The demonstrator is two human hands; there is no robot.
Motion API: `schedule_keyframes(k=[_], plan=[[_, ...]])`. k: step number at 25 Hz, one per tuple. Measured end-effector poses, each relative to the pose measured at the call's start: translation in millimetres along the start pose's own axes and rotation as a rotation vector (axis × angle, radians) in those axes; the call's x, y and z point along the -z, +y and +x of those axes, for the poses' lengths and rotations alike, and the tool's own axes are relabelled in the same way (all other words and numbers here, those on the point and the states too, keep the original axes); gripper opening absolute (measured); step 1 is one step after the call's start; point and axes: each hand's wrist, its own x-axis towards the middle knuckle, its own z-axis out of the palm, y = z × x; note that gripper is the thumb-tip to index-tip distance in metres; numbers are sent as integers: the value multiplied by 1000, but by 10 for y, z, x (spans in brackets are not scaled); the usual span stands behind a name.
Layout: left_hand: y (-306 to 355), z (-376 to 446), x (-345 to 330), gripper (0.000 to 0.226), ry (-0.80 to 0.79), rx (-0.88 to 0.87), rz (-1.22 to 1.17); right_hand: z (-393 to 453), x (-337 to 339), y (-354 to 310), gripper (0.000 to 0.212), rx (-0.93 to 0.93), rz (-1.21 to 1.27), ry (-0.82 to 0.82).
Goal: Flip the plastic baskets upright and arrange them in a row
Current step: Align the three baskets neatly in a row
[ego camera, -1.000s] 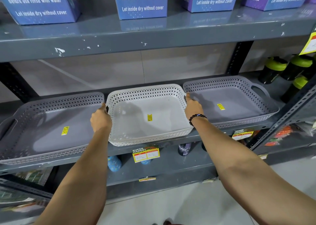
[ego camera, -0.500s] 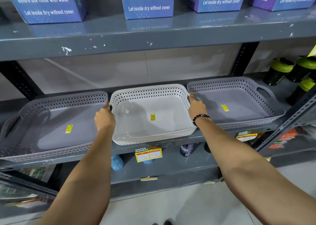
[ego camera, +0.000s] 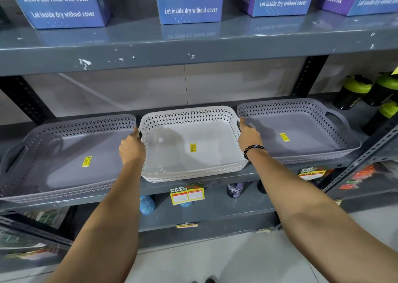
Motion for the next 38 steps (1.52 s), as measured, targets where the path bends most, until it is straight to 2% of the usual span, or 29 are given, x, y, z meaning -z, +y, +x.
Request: schedule_keyframes(k=[12, 24, 38], plan=[[16, -19, 24, 49, 3, -43, -12, -19, -13, 24, 64, 19, 11, 35], [50, -21, 27, 50, -13, 30, -22, -7, 14, 24, 67, 44, -52, 14], [43, -16, 13, 49, -4, 29, -10, 45, 5, 46, 68, 74, -141, 24]])
